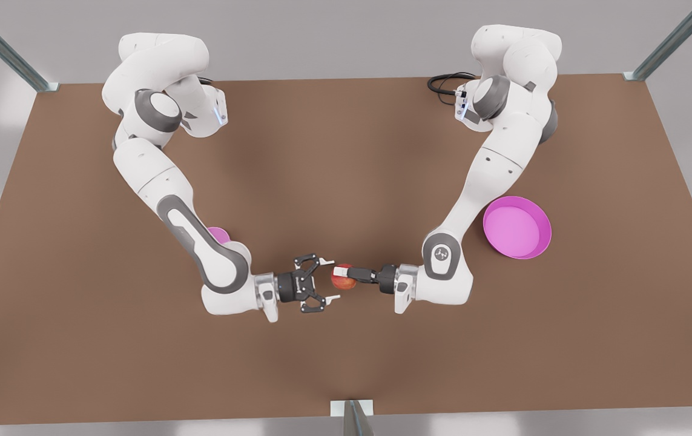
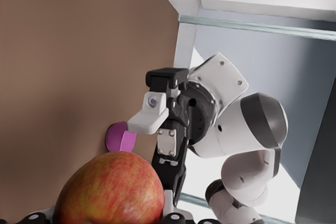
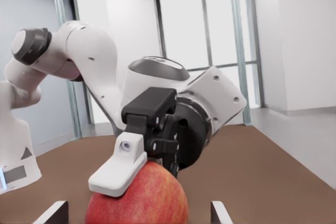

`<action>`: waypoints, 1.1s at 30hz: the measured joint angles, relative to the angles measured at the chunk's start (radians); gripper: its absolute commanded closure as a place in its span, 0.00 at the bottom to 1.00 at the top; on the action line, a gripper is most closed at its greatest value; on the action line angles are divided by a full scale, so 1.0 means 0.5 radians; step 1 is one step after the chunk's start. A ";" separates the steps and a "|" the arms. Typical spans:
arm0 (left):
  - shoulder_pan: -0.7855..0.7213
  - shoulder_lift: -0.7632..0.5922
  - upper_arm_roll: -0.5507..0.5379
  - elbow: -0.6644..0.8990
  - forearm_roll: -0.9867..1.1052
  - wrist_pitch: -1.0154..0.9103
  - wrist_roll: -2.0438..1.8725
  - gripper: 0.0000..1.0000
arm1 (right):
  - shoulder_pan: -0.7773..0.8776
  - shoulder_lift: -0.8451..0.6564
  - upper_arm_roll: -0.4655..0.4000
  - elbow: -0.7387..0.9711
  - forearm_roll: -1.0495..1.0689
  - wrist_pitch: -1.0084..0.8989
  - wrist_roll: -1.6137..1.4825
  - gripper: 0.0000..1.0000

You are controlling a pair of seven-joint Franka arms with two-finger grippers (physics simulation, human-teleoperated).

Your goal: Use the left arm to pick up the apple from the plate, transfer it to the gripper of the right arm, and then use the right arm to place it into the bowl

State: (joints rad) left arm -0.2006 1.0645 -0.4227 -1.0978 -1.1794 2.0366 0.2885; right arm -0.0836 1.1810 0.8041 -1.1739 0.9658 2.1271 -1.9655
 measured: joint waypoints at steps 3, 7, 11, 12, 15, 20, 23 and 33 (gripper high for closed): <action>-0.001 0.002 0.000 -0.001 0.000 0.006 0.000 0.24 | 0.005 0.001 0.003 -0.012 0.003 0.003 -0.047 0.00; -0.004 0.006 0.000 -0.001 0.000 0.013 0.000 0.24 | 0.012 0.001 0.014 -0.015 0.006 0.006 -0.098 0.00; -0.009 0.004 -0.003 -0.002 0.000 0.020 -0.001 0.24 | 0.043 0.007 0.016 -0.013 0.022 0.033 -0.140 0.00; -0.012 0.004 -0.003 -0.002 0.000 0.021 -0.001 0.24 | 0.047 0.010 0.016 -0.013 0.026 0.041 -0.149 0.00; -0.016 0.004 -0.003 -0.002 0.000 0.024 -0.002 0.24 | 0.051 0.015 0.016 -0.012 0.032 0.061 -0.173 0.00; -0.019 0.005 -0.003 -0.002 0.000 0.026 -0.003 0.24 | 0.068 0.037 0.016 -0.008 0.035 0.097 -0.205 0.00; -0.019 0.006 -0.003 -0.002 0.000 0.031 -0.004 0.24 | 0.073 0.049 0.016 -0.007 0.036 0.112 -0.221 0.00; -0.028 0.007 -0.001 -0.002 -0.001 0.039 -0.003 0.16 | 0.078 0.058 0.017 -0.006 0.029 0.130 -0.254 0.25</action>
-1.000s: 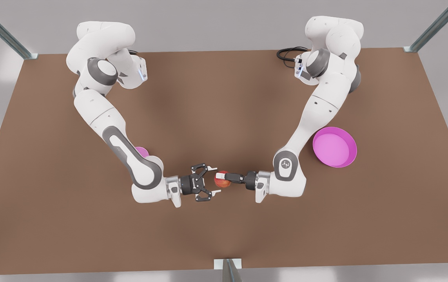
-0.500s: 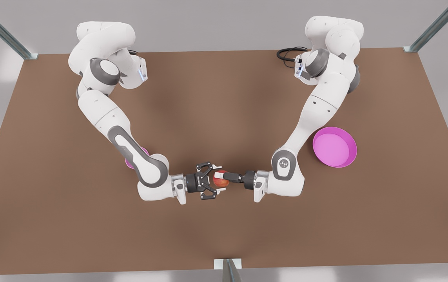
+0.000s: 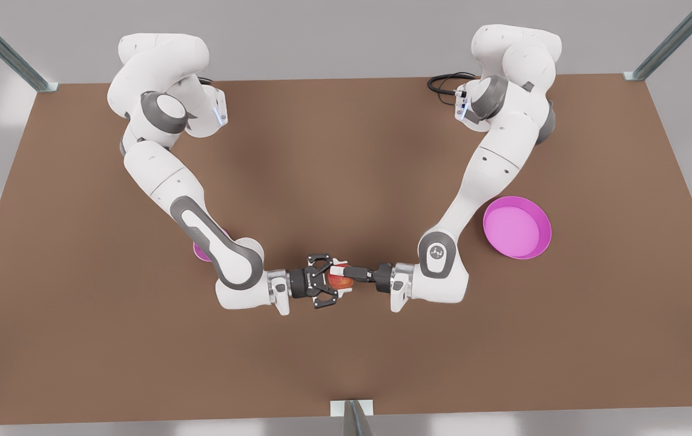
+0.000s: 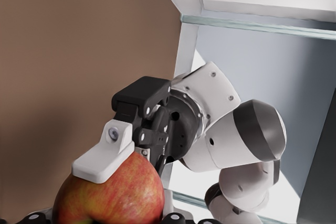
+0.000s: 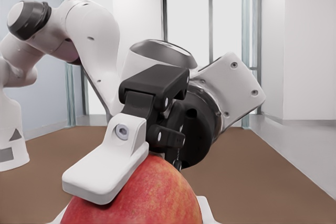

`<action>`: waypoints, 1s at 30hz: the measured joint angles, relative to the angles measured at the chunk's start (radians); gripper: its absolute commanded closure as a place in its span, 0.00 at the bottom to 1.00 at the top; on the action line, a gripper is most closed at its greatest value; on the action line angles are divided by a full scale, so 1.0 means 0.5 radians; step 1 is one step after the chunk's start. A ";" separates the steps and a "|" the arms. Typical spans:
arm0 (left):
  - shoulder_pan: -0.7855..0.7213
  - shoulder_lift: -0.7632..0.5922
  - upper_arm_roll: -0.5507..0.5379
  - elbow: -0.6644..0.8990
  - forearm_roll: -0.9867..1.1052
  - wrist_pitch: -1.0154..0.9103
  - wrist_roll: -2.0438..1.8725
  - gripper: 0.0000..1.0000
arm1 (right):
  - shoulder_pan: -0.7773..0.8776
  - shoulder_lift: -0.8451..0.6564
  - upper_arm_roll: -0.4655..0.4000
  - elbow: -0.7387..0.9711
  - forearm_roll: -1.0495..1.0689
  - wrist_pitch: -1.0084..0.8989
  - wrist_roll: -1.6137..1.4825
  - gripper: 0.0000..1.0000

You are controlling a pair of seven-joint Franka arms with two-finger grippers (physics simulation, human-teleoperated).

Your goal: Use the left arm to pick up the apple from the plate, transfer it to the gripper of the right arm, and then use the right arm to place it into the bowl

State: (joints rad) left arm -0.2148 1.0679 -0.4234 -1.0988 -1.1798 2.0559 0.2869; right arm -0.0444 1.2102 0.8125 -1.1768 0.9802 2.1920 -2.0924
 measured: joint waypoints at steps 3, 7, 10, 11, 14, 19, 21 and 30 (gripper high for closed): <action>0.002 0.000 0.001 -0.003 -0.010 -0.004 0.009 0.00 | 0.000 -0.001 0.000 -0.001 -0.002 0.001 -0.006 0.25; 0.048 -0.011 0.002 -0.007 0.003 -0.019 0.013 0.00 | -0.010 -0.012 -0.001 -0.001 -0.007 -0.006 -0.012 0.25; 0.158 -0.015 0.004 -0.009 0.033 -0.089 0.017 0.00 | -0.122 -0.060 -0.017 -0.002 -0.140 -0.048 -0.011 0.25; 0.203 -0.015 0.004 -0.009 0.048 -0.127 0.018 0.00 | -0.180 -0.107 -0.038 -0.004 -0.247 -0.082 -0.006 0.25; 0.400 -0.139 0.007 -0.008 0.340 -0.330 0.004 0.00 | -0.342 -0.342 -0.252 -0.008 -0.783 -0.288 0.036 0.25; 0.608 -0.745 0.000 0.021 1.893 -0.965 -0.096 0.00 | -0.601 -0.539 -0.380 0.026 -2.003 -0.641 0.072 0.25; 0.594 -0.963 0.103 -0.101 2.278 -1.107 -0.154 0.00 | -0.629 -0.612 -0.380 -0.026 -2.354 -0.744 0.070 0.25; 0.186 -1.716 0.631 -0.661 2.528 -1.318 -0.341 0.00 | -0.372 -1.082 -0.718 -0.595 -2.830 -0.794 0.048 0.25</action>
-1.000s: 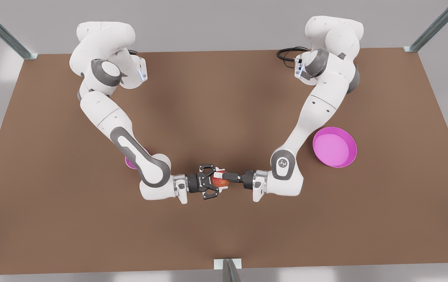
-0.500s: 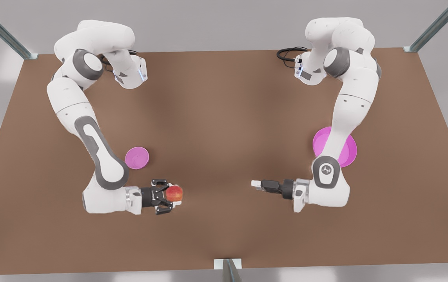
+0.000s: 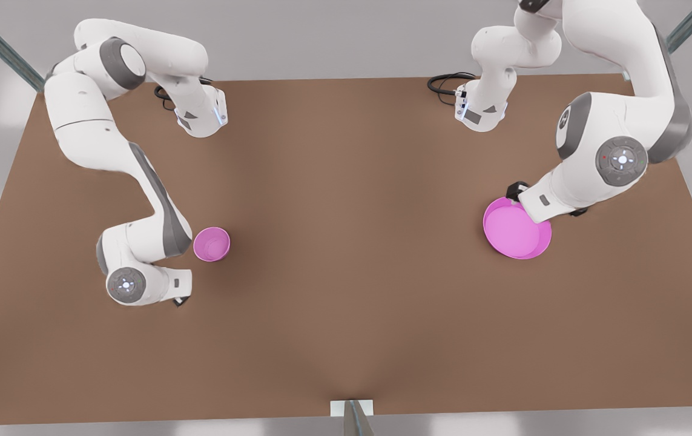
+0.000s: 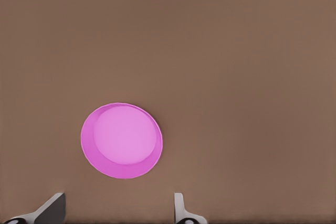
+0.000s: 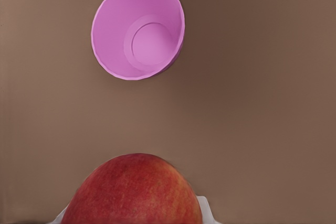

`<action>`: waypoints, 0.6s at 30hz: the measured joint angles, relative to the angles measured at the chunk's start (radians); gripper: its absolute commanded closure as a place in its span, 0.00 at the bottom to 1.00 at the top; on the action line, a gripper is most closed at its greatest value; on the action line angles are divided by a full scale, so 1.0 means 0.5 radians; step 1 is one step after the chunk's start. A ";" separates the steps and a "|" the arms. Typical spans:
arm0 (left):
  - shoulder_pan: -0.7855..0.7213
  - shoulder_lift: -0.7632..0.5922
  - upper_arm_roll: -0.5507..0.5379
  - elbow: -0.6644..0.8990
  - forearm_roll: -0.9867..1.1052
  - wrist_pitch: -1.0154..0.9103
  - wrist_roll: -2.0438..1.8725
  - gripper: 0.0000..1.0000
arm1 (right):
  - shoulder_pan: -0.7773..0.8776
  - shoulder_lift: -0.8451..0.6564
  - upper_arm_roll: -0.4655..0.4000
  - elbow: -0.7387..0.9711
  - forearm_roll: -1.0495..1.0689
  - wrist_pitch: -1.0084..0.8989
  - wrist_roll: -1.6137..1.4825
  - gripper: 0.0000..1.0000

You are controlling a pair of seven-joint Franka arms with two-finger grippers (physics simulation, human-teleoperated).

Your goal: Use the left arm to pick up the apple from the plate, transfer it to the gripper of the right arm, and then use the right arm to place it into the bowl

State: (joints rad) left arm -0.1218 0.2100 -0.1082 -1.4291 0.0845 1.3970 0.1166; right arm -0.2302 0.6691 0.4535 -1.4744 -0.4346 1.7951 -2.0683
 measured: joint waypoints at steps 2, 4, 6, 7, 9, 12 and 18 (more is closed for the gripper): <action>-0.005 0.002 -0.015 0.001 0.022 -0.037 -0.048 0.00 | 0.114 -0.133 -0.172 -0.177 0.088 0.092 -0.001 0.25; 0.012 0.002 -0.018 -0.004 0.030 -0.064 -0.090 0.00 | 0.154 -0.169 -0.245 -0.258 0.170 0.185 0.000 0.25; 0.022 0.005 -0.019 -0.007 0.035 -0.084 -0.128 0.00 | 0.198 -0.168 -0.267 -0.281 0.243 0.262 0.010 0.25; 0.022 0.005 -0.019 -0.008 0.037 -0.096 -0.146 0.00 | 0.219 -0.173 -0.275 -0.300 0.279 0.296 0.016 0.25; 0.017 0.003 -0.019 -0.008 0.039 -0.120 -0.178 0.00 | 0.247 -0.197 -0.327 -0.360 0.361 0.358 0.028 0.25; 0.008 0.004 -0.019 -0.010 0.041 -0.153 -0.221 0.00 | 0.259 -0.284 -0.370 -0.486 0.431 0.437 0.043 0.25; 0.007 0.006 -0.019 -0.017 0.042 -0.193 -0.288 0.00 | 0.338 -0.377 -0.443 -0.704 0.547 0.568 0.067 0.25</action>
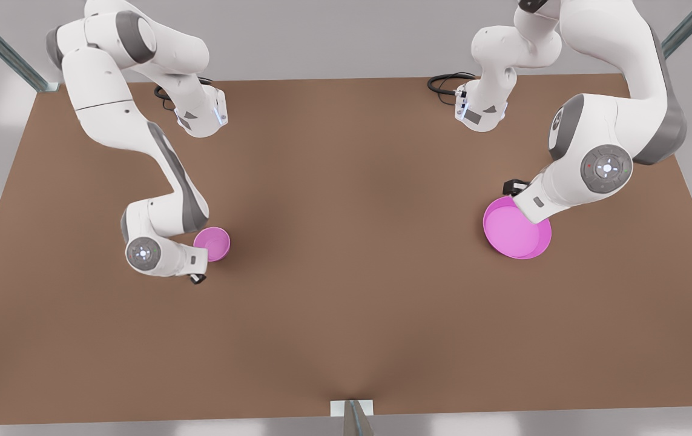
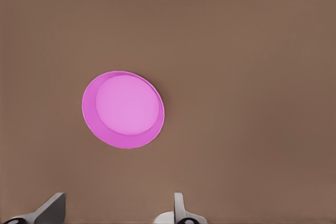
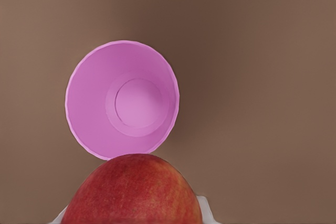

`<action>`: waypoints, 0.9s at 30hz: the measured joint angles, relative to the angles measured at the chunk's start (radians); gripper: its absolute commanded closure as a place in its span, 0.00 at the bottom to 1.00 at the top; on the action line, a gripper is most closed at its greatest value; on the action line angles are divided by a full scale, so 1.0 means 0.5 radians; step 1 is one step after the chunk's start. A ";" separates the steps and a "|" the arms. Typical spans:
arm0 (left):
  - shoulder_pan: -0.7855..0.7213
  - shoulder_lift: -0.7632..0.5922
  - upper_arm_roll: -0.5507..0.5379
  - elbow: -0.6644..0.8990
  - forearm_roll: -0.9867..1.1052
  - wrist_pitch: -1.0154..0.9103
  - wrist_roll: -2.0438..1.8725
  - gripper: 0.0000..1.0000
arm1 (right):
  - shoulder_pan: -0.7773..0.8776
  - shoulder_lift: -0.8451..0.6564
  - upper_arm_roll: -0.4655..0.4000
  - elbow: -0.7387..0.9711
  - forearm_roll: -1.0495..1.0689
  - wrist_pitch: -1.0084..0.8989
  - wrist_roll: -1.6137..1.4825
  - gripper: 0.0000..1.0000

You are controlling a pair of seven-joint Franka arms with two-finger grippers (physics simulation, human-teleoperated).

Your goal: Use the left arm to pick up the apple from the plate, transfer it to the gripper of the right arm, and then use the right arm to place it into the bowl

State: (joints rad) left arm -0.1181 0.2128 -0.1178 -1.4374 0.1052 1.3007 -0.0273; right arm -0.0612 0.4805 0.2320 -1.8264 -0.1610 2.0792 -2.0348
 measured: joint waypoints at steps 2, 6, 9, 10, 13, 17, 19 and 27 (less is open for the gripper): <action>0.000 0.000 0.000 0.000 0.000 -0.010 -0.018 0.00 | 0.019 -0.007 -0.018 -0.033 0.042 0.043 0.006 0.25; -0.003 0.004 0.000 0.000 0.000 -0.023 -0.048 0.00 | 0.083 -0.113 -0.085 -0.212 0.138 0.131 0.018 0.25; -0.003 0.006 0.000 -0.001 0.000 -0.031 -0.067 0.00 | 0.143 -0.211 -0.145 -0.337 0.206 0.187 0.025 0.25; -0.003 0.005 0.000 0.001 0.000 -0.036 -0.073 0.00 | 0.158 -0.239 -0.155 -0.377 0.229 0.204 0.027 0.25; -0.008 0.005 0.000 0.002 0.000 -0.047 -0.088 0.00 | 0.201 -0.294 -0.176 -0.503 0.288 0.269 0.033 0.24; -0.011 0.006 -0.002 0.002 0.000 -0.056 -0.105 0.00 | 0.213 -0.299 -0.195 -0.600 0.325 0.374 0.039 0.24; -0.009 0.006 -0.013 0.002 0.001 -0.059 -0.114 0.00 | 0.225 -0.290 -0.197 -0.609 0.337 0.417 0.042 0.25; -0.012 0.011 -0.034 0.002 0.003 -0.066 -0.155 0.00 | 0.261 -0.284 -0.209 -0.617 0.391 0.499 0.051 0.24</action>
State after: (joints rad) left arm -0.1243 0.2182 -0.1346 -1.4362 0.1067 1.2678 -0.1046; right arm 0.0695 0.3382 0.1276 -2.1347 0.0345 2.3286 -2.0092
